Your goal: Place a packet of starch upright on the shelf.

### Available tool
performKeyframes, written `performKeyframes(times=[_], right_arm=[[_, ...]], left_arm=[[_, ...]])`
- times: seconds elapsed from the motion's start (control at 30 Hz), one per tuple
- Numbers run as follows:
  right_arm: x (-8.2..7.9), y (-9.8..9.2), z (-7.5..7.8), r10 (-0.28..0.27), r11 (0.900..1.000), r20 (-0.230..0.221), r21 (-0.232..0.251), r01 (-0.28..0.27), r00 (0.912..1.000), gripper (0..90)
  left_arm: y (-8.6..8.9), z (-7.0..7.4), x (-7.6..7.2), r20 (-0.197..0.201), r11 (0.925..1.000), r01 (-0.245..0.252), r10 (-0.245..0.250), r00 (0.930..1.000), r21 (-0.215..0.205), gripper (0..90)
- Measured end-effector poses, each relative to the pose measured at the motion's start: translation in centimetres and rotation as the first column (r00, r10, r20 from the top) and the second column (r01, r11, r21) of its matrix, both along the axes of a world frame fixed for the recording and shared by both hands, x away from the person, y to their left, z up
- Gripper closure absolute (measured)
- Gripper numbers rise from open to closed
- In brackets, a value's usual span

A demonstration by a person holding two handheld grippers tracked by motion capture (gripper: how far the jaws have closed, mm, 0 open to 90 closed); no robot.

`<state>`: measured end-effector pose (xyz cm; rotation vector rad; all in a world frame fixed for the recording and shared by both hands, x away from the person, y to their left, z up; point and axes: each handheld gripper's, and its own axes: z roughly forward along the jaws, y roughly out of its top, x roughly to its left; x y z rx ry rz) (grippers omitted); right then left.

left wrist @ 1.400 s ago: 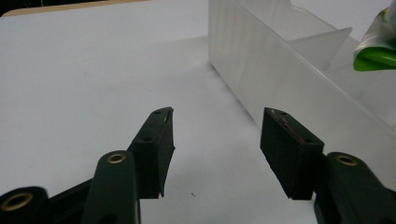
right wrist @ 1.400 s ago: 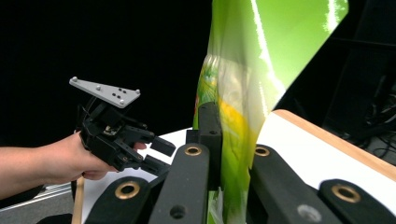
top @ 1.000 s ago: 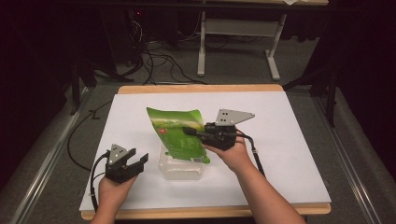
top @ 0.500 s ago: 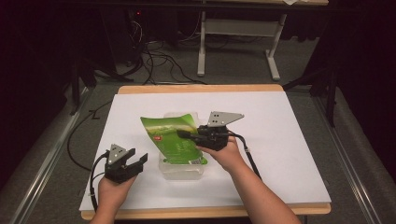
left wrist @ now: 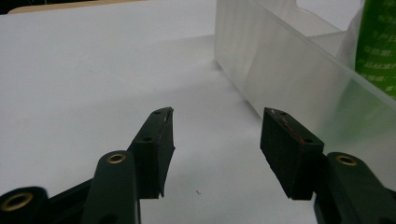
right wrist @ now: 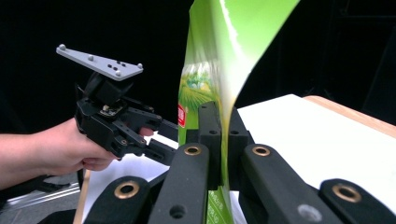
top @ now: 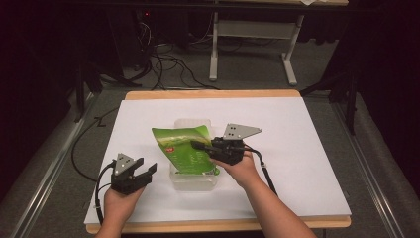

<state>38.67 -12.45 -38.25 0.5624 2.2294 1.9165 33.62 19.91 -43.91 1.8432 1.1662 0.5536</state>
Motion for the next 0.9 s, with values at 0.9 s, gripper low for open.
performKeyframes(times=[0.9], right_arm=[[-1.1, -1.1, -2.4, -0.105, 0.992, -0.044, -0.074, 0.102, 0.9935, 89.4]], left_arm=[[-0.1, 0.0, 0.0, 0.001, 0.9999, 0.015, -0.015, 0.9999, 0.0, 44.8]])
